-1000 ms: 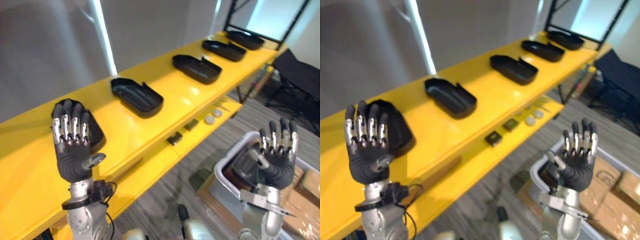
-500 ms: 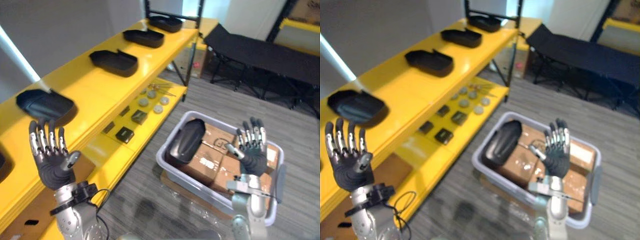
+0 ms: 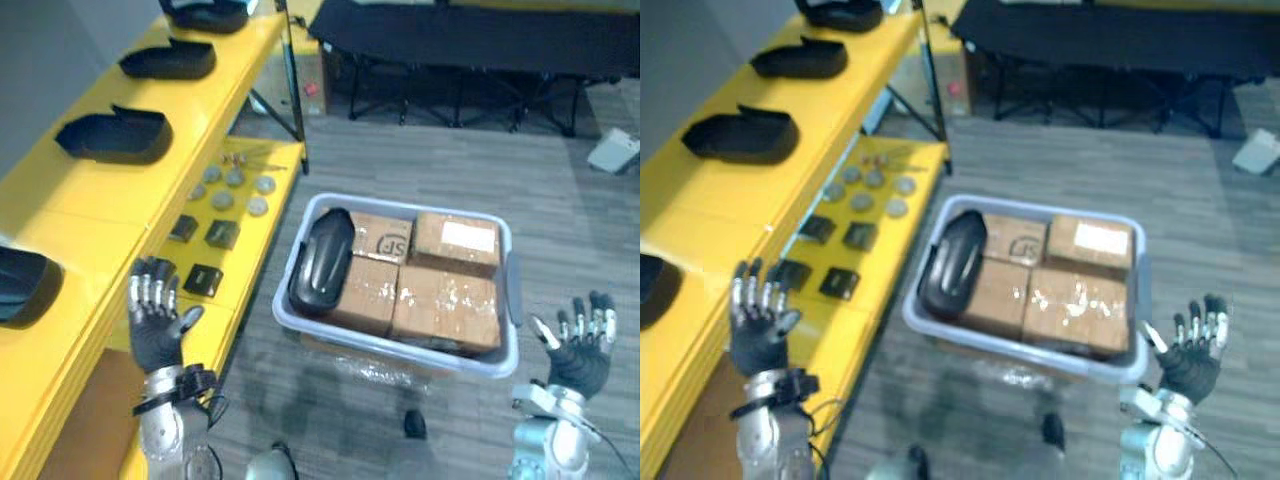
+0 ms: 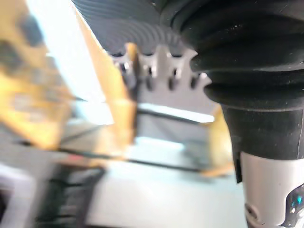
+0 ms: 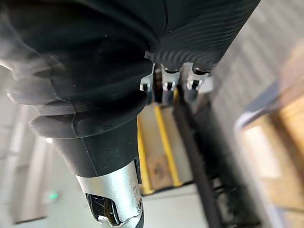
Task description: Walk over and take plastic housings, then place them on the shelf
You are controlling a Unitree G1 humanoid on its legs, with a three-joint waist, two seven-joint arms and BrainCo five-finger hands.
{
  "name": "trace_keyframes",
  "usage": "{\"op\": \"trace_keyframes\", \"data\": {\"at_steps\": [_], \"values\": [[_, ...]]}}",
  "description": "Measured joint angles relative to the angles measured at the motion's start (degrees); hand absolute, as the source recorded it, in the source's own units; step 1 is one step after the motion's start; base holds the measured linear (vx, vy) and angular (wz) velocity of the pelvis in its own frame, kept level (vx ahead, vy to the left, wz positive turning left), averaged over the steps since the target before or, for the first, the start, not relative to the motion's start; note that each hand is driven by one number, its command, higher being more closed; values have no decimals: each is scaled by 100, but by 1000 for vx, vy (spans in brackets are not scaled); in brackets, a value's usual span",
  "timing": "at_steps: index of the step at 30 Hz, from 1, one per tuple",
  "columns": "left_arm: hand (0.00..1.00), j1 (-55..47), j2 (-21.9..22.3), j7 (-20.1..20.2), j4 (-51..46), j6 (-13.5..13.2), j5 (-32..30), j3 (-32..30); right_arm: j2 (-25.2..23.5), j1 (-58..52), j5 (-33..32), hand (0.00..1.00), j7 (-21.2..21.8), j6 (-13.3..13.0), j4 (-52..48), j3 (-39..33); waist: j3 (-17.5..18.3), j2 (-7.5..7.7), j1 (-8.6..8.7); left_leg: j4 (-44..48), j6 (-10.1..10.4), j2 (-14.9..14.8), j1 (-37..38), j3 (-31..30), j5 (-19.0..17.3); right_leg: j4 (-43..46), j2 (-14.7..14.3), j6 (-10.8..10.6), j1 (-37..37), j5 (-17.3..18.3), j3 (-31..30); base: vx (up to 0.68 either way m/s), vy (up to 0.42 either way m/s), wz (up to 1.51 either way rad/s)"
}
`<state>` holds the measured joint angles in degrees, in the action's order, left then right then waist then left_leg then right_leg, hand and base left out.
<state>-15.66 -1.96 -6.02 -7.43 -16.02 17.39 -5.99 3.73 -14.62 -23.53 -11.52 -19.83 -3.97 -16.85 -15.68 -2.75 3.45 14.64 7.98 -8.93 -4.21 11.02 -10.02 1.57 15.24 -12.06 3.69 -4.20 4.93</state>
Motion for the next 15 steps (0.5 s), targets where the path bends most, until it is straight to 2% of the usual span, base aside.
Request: {"op": "trace_keyframes", "data": {"at_steps": [3, 4, 6, 9, 12, 13, 15], "values": [[0, 80, 14, -166, 664, 373, -52, 128, 137, 493, 143, 0, -138, 116, 610, -3, -214, -136, 13, -15, 29, -35, -175, -201, 77, -42, -57, 50, 5, -50, 198, -57, -20, 26], [0, 115, 9, -210, 794, 420, -52, 168, 193, 618, 194, 0, -177, 149, 751, 2, -269, -155, 9, -17, 42, -40, -212, -245, 100, -49, -65, 56, 5, -55, 245, -62, -23, 31], [0, 337, -14, -295, 1430, 505, -49, 380, 515, 1271, 227, 0, -375, 239, 1408, 0, -527, -190, -131, -13, 41, -40, -302, -309, 160, -67, -74, 60, 31, -96, 286, -67, -7, 16], [0, 606, -196, -415, 2014, 603, -117, 730, 894, 2132, 183, 0, -624, 265, 2076, -18, -745, -164, -231, 88, 49, -30, -491, -476, 187, -71, -73, 71, 44, -123, 421, -65, 13, 24], [0, 729, -332, -463, 2430, 640, -218, 907, 1322, 2962, 176, 0, -736, 406, 2550, -1, -794, -149, -372, 183, 54, -24, -704, -593, 199, -51, -73, 74, 145, -140, 523, -41, 12, 21], [0, 736, -381, -481, 2755, 654, -218, 942, 1585, 3450, 170, 0, -722, 534, 2854, 41, -803, -151, -476, 190, 53, -13, -715, -615, 199, -39, -63, 74, 145, -141, 548, -4, 6, 10], [0, 741, -403, -500, 2984, 650, -221, 943, 1771, 3756, 117, 0, -720, 625, 3030, 116, -816, -176, -518, 207, 53, -8, -759, -678, 200, -17, -62, 74, 145, -141, 602, -10, 4, 15]]}}
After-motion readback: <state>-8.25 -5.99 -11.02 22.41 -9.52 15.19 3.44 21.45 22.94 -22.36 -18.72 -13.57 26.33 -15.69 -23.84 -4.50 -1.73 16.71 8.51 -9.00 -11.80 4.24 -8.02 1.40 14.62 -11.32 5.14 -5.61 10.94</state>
